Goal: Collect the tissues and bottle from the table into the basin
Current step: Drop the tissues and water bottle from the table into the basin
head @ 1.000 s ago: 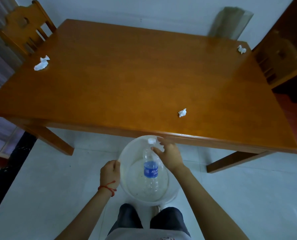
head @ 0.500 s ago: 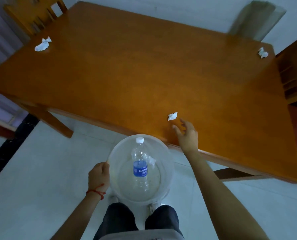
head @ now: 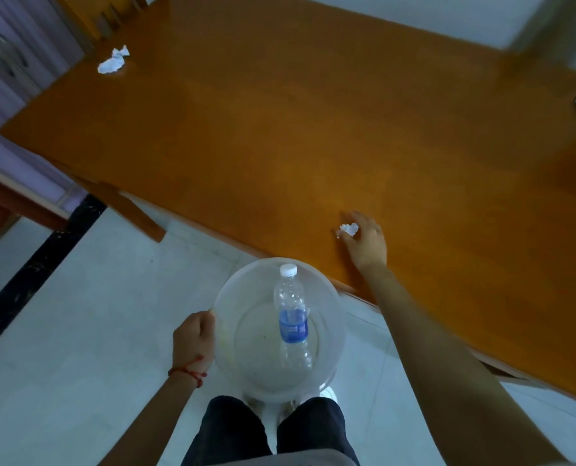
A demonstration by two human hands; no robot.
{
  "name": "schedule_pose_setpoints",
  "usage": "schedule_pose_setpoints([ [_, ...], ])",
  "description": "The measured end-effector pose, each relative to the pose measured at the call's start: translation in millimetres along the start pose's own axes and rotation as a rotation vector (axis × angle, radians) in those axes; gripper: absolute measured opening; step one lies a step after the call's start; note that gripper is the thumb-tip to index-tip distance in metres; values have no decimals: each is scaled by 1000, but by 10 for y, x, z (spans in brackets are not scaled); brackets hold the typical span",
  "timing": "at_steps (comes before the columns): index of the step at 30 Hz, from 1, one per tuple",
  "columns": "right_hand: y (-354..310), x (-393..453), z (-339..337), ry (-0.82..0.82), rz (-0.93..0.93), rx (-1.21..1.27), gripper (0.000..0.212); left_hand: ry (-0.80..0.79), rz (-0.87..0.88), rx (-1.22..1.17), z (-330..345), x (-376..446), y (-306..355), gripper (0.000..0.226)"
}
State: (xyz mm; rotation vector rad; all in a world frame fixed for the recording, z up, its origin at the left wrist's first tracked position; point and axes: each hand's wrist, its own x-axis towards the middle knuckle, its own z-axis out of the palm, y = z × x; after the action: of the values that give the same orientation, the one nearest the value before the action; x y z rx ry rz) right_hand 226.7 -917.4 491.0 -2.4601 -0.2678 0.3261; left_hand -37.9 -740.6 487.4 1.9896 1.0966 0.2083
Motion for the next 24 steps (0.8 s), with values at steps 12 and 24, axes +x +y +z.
schedule_pose_setpoints([
  [12, -136, -243, 17, 64, 53, 256, 26, -9, -17, -13, 4, -10, -17, 46],
  [24, -390, -1455, 394, -314, -54, 325, 38, -14, 14, -37, 2, -63, -7, 46],
])
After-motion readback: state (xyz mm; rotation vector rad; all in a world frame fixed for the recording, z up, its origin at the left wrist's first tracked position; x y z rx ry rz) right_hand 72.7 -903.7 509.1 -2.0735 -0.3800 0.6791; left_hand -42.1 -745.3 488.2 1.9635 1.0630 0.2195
